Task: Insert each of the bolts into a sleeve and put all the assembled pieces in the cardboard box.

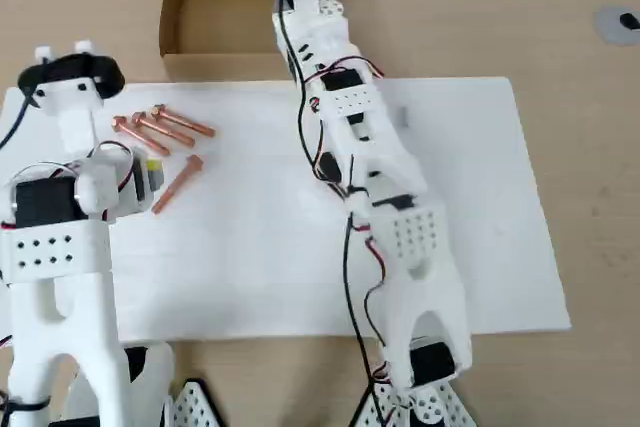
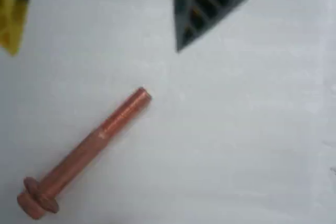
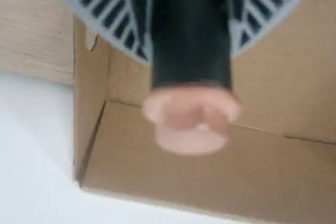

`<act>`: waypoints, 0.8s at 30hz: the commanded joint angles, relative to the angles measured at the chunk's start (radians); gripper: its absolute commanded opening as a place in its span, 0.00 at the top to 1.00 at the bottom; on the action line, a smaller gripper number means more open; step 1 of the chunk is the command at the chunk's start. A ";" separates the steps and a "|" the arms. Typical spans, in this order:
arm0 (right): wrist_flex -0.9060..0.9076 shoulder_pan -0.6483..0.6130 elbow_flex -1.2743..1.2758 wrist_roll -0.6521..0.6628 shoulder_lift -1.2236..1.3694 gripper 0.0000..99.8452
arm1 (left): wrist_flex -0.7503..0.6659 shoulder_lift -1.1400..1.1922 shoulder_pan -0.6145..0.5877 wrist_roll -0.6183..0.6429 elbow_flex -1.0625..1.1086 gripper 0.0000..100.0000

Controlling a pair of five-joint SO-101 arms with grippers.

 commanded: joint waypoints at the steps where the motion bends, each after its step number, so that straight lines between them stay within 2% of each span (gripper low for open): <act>1: -0.026 0.021 -0.222 0.008 0.084 0.99 | 0.017 -0.004 -0.014 -0.008 -0.003 0.79; 10: -0.025 0.018 -0.410 0.064 0.303 0.99 | 0.009 -0.004 -0.014 -0.008 0.081 0.79; 14: 0.086 0.016 -0.461 0.101 0.323 0.98 | 0.009 -0.005 -0.014 -0.008 0.086 0.79; 20: 0.226 0.016 -0.516 0.109 0.325 0.78 | 0.011 -0.005 -0.012 -0.008 0.087 0.79; 24: 0.284 0.016 -0.567 0.112 0.325 0.75 | 0.012 -0.005 -0.012 -0.008 0.087 0.79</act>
